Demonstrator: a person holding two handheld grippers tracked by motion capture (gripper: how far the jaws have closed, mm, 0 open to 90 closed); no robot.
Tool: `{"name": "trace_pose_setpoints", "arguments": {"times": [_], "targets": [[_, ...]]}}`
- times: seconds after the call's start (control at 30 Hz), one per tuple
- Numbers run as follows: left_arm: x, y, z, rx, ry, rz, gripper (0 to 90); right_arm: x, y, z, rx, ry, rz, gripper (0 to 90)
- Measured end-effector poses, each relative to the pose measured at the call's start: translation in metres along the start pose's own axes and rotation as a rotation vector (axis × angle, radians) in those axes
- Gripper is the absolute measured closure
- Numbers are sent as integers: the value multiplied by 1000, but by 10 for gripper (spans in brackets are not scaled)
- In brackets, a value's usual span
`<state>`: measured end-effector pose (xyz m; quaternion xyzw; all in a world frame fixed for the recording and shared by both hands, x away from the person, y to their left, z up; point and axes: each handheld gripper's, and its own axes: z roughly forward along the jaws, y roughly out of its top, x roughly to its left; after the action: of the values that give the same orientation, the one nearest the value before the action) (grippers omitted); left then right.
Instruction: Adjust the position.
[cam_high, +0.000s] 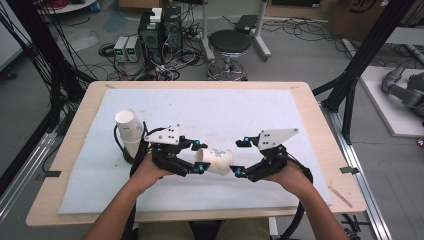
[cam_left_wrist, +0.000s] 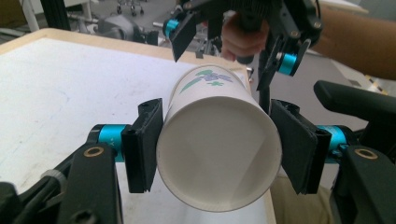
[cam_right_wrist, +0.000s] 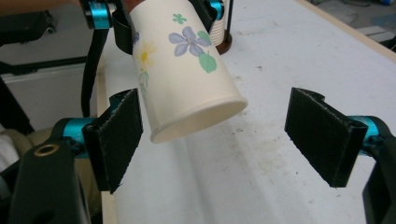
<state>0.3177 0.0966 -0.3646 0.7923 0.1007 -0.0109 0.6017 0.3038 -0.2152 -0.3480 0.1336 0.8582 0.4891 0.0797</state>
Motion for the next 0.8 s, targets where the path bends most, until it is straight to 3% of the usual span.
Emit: {"name": "trace_pose_setpoints", "arguments": {"times": [0.1, 0.47, 0.8], "targets": [[0, -2, 0, -15, 0, 0, 373, 1, -6, 1, -36, -18, 11, 195], [-1, -6, -3, -65, -18, 13, 374, 5, -31, 11, -140, 29, 66, 197], [-5, -5, -3, -75, -54, 34, 374, 6, -37, 19, -159, 94, 77, 200]]}}
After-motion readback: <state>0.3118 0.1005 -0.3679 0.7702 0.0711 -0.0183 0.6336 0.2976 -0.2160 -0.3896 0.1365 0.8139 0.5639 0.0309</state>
